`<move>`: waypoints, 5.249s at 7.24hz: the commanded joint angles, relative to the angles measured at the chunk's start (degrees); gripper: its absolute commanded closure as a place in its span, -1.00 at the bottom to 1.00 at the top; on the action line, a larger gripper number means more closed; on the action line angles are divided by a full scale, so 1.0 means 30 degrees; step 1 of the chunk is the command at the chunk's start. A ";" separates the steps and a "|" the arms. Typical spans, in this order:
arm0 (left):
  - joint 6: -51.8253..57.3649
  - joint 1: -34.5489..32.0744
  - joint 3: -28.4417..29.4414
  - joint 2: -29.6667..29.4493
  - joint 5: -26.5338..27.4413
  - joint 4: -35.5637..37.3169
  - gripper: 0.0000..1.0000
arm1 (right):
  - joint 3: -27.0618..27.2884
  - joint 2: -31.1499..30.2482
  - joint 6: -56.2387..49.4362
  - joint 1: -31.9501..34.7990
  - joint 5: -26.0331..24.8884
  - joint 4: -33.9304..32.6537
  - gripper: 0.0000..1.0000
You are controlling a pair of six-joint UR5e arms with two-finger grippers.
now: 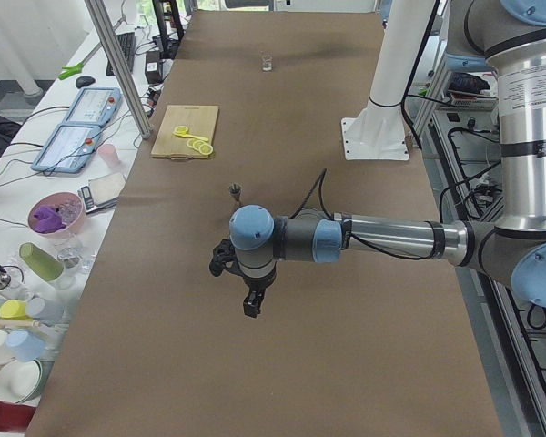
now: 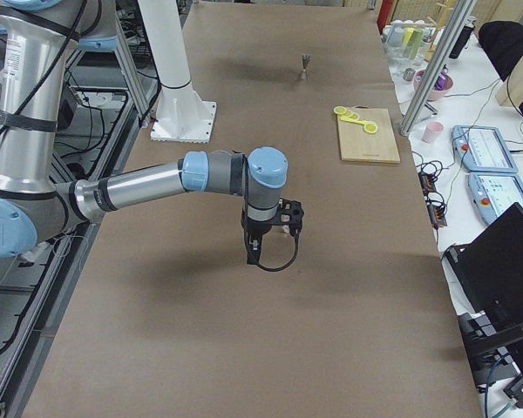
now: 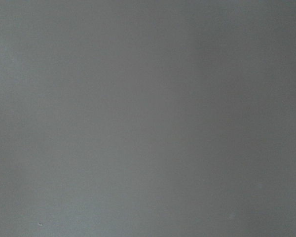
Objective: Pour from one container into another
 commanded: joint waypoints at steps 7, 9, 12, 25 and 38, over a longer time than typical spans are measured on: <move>-0.3604 -0.1145 -0.0138 -0.0782 -0.0120 0.2356 -0.97 | -0.3764 0.4858 0.1078 -0.1928 -0.0032 -0.1193 -1.00; -0.3517 -0.1116 0.0503 -0.0957 -0.0179 0.2238 -0.97 | -0.3982 0.4770 0.1029 -0.1780 -0.0090 -0.1067 -1.00; -0.3457 -0.1116 0.0683 -0.0900 -0.0151 0.1595 -0.97 | -0.5063 0.4536 0.0855 -0.0906 -0.0238 -0.1038 -1.00; -0.3457 -0.1145 0.0595 -0.0724 -0.0180 0.1594 -0.97 | -0.4393 0.4272 0.1265 -0.0345 -0.0384 -0.0130 -1.00; -0.3457 -0.1116 0.0741 -0.0607 -0.0005 0.1623 -0.97 | -0.4334 0.2985 0.1001 0.0359 -0.0325 0.1393 -1.00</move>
